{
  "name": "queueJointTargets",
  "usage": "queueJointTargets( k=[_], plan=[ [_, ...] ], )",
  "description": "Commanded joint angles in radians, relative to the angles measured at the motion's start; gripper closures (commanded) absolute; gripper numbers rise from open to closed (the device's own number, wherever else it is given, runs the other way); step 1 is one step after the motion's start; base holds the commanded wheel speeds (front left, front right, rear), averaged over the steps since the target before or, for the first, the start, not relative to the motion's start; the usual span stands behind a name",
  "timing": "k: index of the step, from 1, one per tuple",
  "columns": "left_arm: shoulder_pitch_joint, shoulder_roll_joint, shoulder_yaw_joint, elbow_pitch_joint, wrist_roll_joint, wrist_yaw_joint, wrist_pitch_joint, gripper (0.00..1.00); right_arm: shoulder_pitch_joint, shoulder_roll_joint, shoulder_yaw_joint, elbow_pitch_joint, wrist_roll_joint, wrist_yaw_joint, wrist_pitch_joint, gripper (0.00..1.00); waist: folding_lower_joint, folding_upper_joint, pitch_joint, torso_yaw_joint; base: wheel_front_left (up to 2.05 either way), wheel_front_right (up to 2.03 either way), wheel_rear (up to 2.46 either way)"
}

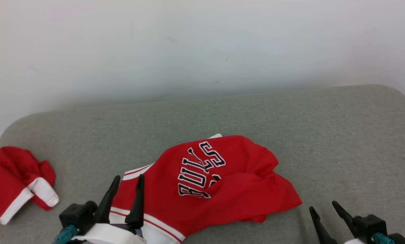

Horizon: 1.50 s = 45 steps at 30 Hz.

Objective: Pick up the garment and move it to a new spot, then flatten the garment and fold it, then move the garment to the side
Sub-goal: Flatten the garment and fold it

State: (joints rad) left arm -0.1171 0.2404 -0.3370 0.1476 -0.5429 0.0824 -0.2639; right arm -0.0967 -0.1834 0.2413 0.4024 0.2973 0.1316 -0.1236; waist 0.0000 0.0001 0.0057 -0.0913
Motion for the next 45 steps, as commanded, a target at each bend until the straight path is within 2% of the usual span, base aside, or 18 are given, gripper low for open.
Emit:
queueJointTargets(
  k=[1, 9, 15, 16, 17, 18, 19, 20, 28, 34, 40, 45],
  plan=[
    [0.007, -0.001, 0.010, 0.006, 0.016, -0.005, 0.000, 0.00, -0.036, -0.004, 0.010, 0.022, -0.001, -0.002, -0.005, 0.00, 0.0000, -0.0001, 0.009, 0.024, 0.00, 0.00, 0.00],
    [-0.021, -0.022, 0.036, 0.020, 0.038, -0.031, 0.000, 0.00, -0.141, -0.011, 0.056, 0.212, 0.007, -0.002, 0.037, 0.00, 0.0000, -0.0001, 0.067, 0.102, 0.00, 0.00, 0.00],
    [-0.038, -0.034, 0.050, 0.033, 0.050, -0.051, -0.001, 0.00, -0.218, -0.009, 0.058, 0.335, 0.009, -0.002, 0.015, 0.00, 0.0000, -0.0001, 0.094, 0.148, 0.00, 0.00, 0.00],
    [-0.040, -0.037, 0.053, 0.036, 0.053, -0.053, -0.001, 0.00, -0.226, -0.006, 0.058, 0.354, 0.006, -0.002, 0.010, 0.05, 0.0000, -0.0001, 0.096, 0.153, 0.00, 0.00, 0.00],
    [-0.040, -0.037, 0.053, 0.036, 0.053, -0.053, -0.001, 0.00, -0.226, -0.006, 0.058, 0.354, 0.006, -0.002, 0.010, 0.05, 0.0000, -0.0001, 0.096, 0.153, 0.00, 0.00, 0.00],
    [-0.042, -0.039, 0.056, 0.039, 0.055, -0.055, -0.001, 0.00, -0.236, 0.000, 0.059, 0.369, 0.004, -0.002, 0.003, 0.52, 0.0000, -0.0001, 0.098, 0.157, 0.00, 0.00, 0.00],
    [-0.042, -0.041, 0.059, 0.041, 0.057, -0.056, -0.001, 0.00, -0.247, 0.003, 0.060, 0.382, 0.004, -0.002, -0.006, 0.80, 0.0000, -0.0001, 0.099, 0.160, 0.00, 0.00, 0.00],
    [-0.041, -0.044, 0.061, 0.044, 0.059, -0.058, -0.001, 0.00, -0.253, 0.004, 0.062, 0.396, 0.004, -0.002, -0.015, 1.00, 0.0000, -0.0001, 0.099, 0.161, 0.00, 0.00, 0.00],
    [-0.020, -0.059, 0.081, 0.054, 0.072, -0.065, -0.001, 0.00, -0.289, -0.016, 0.057, 0.436, -0.011, -0.002, -0.091, 1.00, 0.0000, -0.0001, 0.078, 0.129, 0.00, 0.00, 0.00],
    [-0.004, -0.067, 0.099, 0.057, 0.077, -0.070, -0.001, 0.00, -0.290, -0.069, 0.075, 0.373, -0.034, -0.002, -0.081, 1.00, 0.0000, -0.0001, 0.062, 0.068, 0.00, 0.00, 0.00],
    [0.007, -0.082, 0.122, 0.055, 0.081, -0.073, -0.001, 0.00, -0.233, -0.181, 0.153, 0.183, -0.012, -0.002, 0.068, 1.00, 0.0000, -0.0001, 0.056, 0.004, 0.00, 0.00, 0.00],
    [0.017, -0.094, 0.137, 0.059, 0.084, -0.080, -0.001, 0.00, -0.111, -0.275, 0.182, -0.042, 0.057, -0.002, 0.288, 1.00, 0.0000, -0.0001, 0.057, -0.032, 0.00, 0.00, 0.00]
  ],
)
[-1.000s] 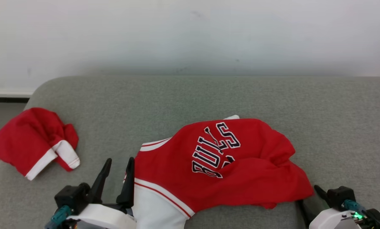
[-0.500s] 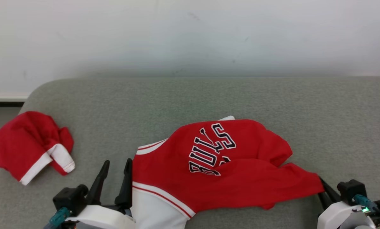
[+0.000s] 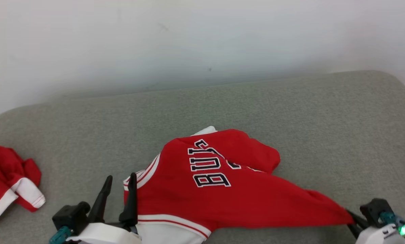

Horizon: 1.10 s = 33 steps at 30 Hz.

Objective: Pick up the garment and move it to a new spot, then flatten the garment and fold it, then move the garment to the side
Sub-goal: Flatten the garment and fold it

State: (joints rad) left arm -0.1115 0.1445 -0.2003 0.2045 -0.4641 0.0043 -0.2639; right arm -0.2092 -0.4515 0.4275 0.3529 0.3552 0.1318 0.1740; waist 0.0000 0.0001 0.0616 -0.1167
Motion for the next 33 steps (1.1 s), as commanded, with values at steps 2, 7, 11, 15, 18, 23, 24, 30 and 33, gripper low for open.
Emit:
queueJointTargets(
  k=[2, 7, 11, 15, 18, 23, 24, 30, 33],
  plan=[
    [0.012, -0.001, 0.010, 0.002, 0.009, -0.004, -0.001, 0.00, 0.071, -0.030, -0.004, -0.079, 0.029, -0.002, 0.081, 1.00, 0.0000, -0.0001, 0.005, -0.017, 0.00, 0.00, 0.00],
    [0.007, -0.006, 0.028, 0.005, 0.020, -0.013, -0.001, 0.00, 0.200, -0.030, -0.049, -0.246, 0.046, -0.002, 0.195, 1.00, 0.0000, -0.0001, 0.015, -0.035, 0.00, 0.00, 0.00],
    [-0.004, -0.010, 0.030, 0.017, 0.029, -0.022, -0.001, 0.00, 0.245, 0.006, -0.068, -0.280, 0.024, -0.002, 0.210, 0.00, 0.0000, -0.0001, 0.013, -0.037, 0.00, 0.00, 0.00],
    [-0.004, -0.006, 0.038, 0.024, 0.032, -0.028, -0.001, 0.00, 0.264, 0.008, -0.094, -0.294, 0.020, -0.002, 0.242, 0.00, 0.0000, -0.0001, 0.005, -0.035, 0.00, 0.00, 0.00],
    [0.007, -0.004, 0.044, 0.025, 0.035, -0.029, -0.001, 0.00, 0.288, -0.016, -0.141, -0.301, 0.023, -0.002, 0.296, 0.00, 0.0000, -0.0001, -0.001, -0.032, 0.00, 0.00, 0.00],
    [0.014, -0.005, 0.047, 0.026, 0.039, -0.033, -0.001, 0.00, 0.315, -0.037, -0.284, -0.361, 0.033, -0.002, 0.349, 0.00, 0.0000, -0.0001, -0.007, -0.015, 0.00, 0.00, 0.00],
    [0.014, -0.006, 0.046, 0.027, 0.039, -0.034, -0.001, 0.00, 0.314, -0.027, -0.321, -0.380, 0.028, -0.002, 0.334, 0.00, 0.0000, -0.0001, -0.009, -0.011, 0.00, 0.00, 0.00],
    [0.011, -0.007, 0.034, 0.032, 0.042, -0.038, 0.000, 0.00, 0.261, 0.117, -0.444, -0.442, 0.045, -0.002, 0.218, 0.00, 0.0000, -0.0001, -0.017, 0.019, 0.00, 0.00, 0.00],
    [0.004, -0.008, 0.025, 0.027, 0.047, -0.036, 0.004, 0.00, 0.207, 0.170, -0.431, -0.416, 0.050, -0.002, 0.179, 0.00, 0.0000, -0.0001, -0.014, 0.038, 0.00, 0.00, 0.00]
  ],
)
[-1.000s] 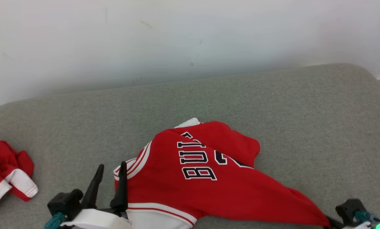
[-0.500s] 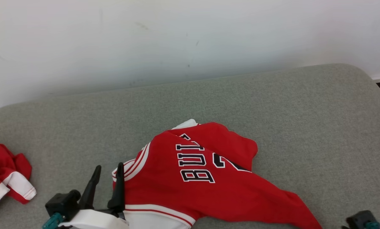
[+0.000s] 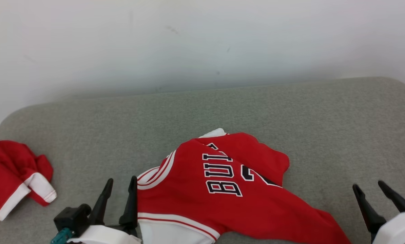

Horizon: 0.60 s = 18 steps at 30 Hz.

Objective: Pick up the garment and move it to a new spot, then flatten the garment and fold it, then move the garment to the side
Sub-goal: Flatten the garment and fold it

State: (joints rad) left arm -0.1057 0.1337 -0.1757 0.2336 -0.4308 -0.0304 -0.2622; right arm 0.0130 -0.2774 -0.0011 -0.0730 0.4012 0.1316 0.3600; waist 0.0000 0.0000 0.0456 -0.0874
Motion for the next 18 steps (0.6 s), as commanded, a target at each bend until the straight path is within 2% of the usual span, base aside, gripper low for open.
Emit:
queueJointTargets(
  k=[1, 7, 15, 16, 17, 18],
  plan=[
    [-0.007, 0.002, -0.001, -0.003, 0.014, -0.001, 0.003, 0.00, -0.040, 0.008, 0.002, 0.026, 0.005, -0.002, -0.024, 0.00, 0.0000, 0.0000, 0.005, 0.017, 0.00, 0.00, 0.00],
    [-0.026, 0.004, -0.009, -0.003, 0.010, -0.004, 0.006, 0.00, -0.213, 0.061, 0.020, 0.204, 0.078, -0.002, -0.108, 0.00, 0.0000, 0.0000, 0.033, 0.071, 0.00, 0.00, 0.00],
    [-0.057, 0.000, -0.020, 0.009, 0.005, -0.013, 0.004, 0.00, -0.415, 0.028, 0.139, 0.504, 0.196, -0.002, -0.093, 0.00, 0.0000, 0.0000, 0.078, 0.150, 0.00, 0.00, 0.00],
    [-0.057, 0.000, -0.020, 0.009, 0.005, -0.013, 0.004, 0.00, -0.415, 0.028, 0.139, 0.504, 0.196, -0.002, -0.093, 0.00, 0.0000, 0.0000, 0.078, 0.150, 0.00, 0.00, 0.00],
    [-0.065, -0.004, -0.026, 0.010, 0.007, -0.015, 0.004, 0.00, -0.453, 0.019, 0.173, 0.571, 0.219, -0.002, -0.086, 0.00, 0.0000, 0.0000, 0.090, 0.172, 0.00, 0.00, 0.00],
    [-0.065, -0.004, -0.026, 0.010, 0.007, -0.015, 0.004, 0.00, -0.453, 0.019, 0.173, 0.571, 0.219, -0.002, -0.086, 0.00, 0.0000, 0.0000, 0.090, 0.172, 0.00, 0.00, 0.00]
  ],
)
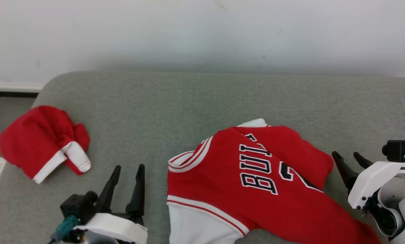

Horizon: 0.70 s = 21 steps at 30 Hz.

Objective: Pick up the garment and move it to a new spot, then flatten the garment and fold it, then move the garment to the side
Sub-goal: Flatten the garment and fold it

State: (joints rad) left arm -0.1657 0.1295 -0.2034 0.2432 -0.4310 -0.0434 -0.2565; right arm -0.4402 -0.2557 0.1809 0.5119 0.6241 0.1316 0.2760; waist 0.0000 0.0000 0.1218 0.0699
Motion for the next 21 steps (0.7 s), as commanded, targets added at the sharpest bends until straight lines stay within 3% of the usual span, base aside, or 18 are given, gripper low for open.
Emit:
queueJointTargets(
  k=[1, 11, 12, 15, 21],
  plan=[
    [-0.013, -0.002, 0.000, 0.002, 0.006, -0.002, -0.003, 0.00, -0.032, -0.007, 0.020, 0.045, 0.027, -0.002, 0.006, 0.00, 0.0000, 0.0000, 0.025, 0.036, 0.00, 0.00, 0.00],
    [-0.025, -0.007, 0.006, 0.021, 0.001, -0.004, -0.008, 0.00, -0.073, -0.016, 0.134, 0.223, 0.165, -0.002, 0.130, 0.00, 0.0000, 0.0000, 0.032, 0.094, 0.00, 0.00, 0.00],
    [-0.024, -0.008, 0.006, 0.023, 0.001, -0.004, -0.008, 0.00, -0.072, -0.014, 0.145, 0.228, 0.177, -0.002, 0.135, 0.15, 0.0000, 0.0000, 0.029, 0.096, 0.00, 0.00, 0.00],
    [-0.023, -0.011, 0.005, 0.025, 0.003, -0.005, -0.007, 0.00, -0.072, -0.021, 0.170, 0.237, 0.213, -0.002, 0.131, 1.00, 0.0000, 0.0000, 0.022, 0.100, 0.00, 0.00, 0.00],
    [-0.016, -0.014, 0.007, 0.029, 0.005, -0.006, -0.008, 0.00, -0.111, -0.061, 0.209, 0.213, 0.242, -0.002, 0.049, 1.00, 0.0000, 0.0000, 0.008, 0.100, 0.00, 0.00, 0.00]
  ],
)
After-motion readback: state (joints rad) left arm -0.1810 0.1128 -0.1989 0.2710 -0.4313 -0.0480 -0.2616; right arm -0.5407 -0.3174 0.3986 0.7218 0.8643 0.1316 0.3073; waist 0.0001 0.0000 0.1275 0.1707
